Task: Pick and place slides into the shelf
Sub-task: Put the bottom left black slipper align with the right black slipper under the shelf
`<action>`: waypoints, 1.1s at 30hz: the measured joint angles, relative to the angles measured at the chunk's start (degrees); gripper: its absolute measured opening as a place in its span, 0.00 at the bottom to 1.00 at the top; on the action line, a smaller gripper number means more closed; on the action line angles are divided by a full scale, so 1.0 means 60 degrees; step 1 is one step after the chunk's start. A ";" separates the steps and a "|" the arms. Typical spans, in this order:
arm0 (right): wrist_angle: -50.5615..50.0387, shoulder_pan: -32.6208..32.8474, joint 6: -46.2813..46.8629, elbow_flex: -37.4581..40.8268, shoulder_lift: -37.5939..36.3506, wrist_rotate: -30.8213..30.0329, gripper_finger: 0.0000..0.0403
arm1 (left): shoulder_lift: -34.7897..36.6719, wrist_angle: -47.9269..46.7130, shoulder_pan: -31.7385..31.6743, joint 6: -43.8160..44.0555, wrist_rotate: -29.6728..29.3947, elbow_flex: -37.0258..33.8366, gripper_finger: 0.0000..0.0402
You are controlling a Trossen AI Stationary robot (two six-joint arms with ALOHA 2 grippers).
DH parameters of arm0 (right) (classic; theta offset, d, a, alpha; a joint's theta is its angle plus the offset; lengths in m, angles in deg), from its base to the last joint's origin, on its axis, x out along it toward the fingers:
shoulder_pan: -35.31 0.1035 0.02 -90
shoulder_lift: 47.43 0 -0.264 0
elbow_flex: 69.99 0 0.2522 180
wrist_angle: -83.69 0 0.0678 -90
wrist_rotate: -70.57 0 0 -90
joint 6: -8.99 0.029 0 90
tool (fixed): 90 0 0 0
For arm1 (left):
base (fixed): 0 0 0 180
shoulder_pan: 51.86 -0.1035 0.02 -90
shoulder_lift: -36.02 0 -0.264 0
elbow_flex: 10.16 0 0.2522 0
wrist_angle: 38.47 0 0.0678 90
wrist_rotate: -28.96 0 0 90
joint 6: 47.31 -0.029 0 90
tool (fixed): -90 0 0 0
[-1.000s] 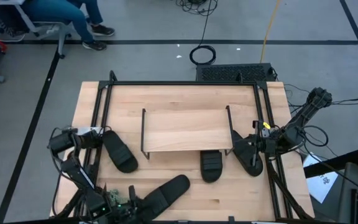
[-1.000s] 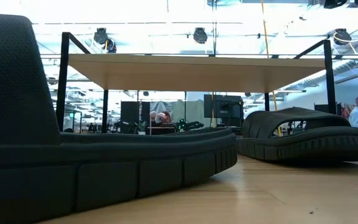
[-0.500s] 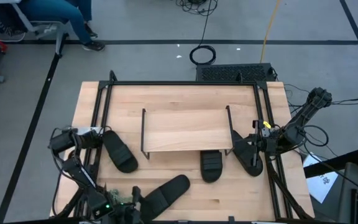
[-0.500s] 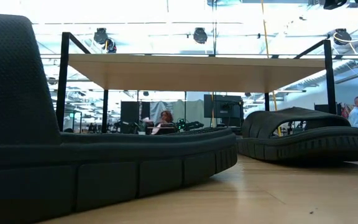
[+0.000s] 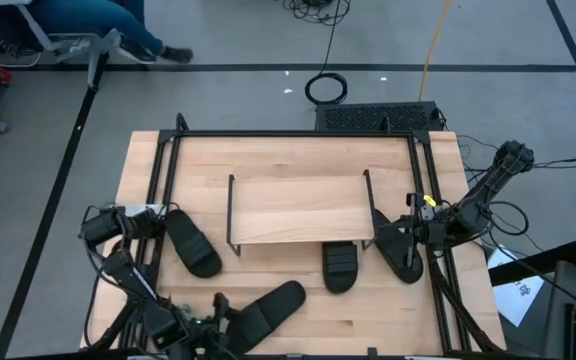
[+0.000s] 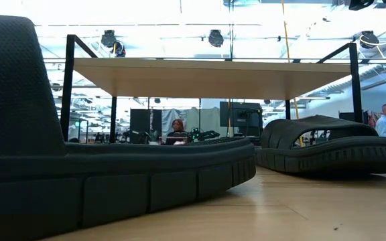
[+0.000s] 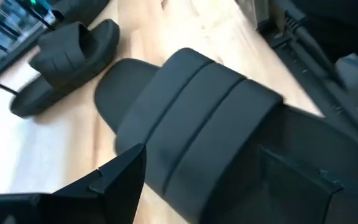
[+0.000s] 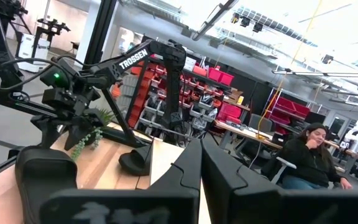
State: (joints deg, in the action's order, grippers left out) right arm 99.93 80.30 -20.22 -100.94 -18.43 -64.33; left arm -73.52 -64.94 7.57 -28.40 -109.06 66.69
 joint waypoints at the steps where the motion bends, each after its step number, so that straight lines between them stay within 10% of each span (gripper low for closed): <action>1: 0.0001 0.0000 0.0000 -0.0001 0.0000 0.0003 0.00 | 0.0000 0.0007 -0.0033 -0.0268 -0.0006 0.0001 0.74; 33: -0.0006 -0.0004 0.0168 -0.0001 0.0117 -0.0045 0.00 | -0.0641 0.0727 -0.0709 -0.3765 -0.1466 -0.0011 0.74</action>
State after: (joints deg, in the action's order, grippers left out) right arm 99.89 80.28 -19.22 -100.94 -17.73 -64.60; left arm -77.37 -60.58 3.32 -50.99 -117.86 66.63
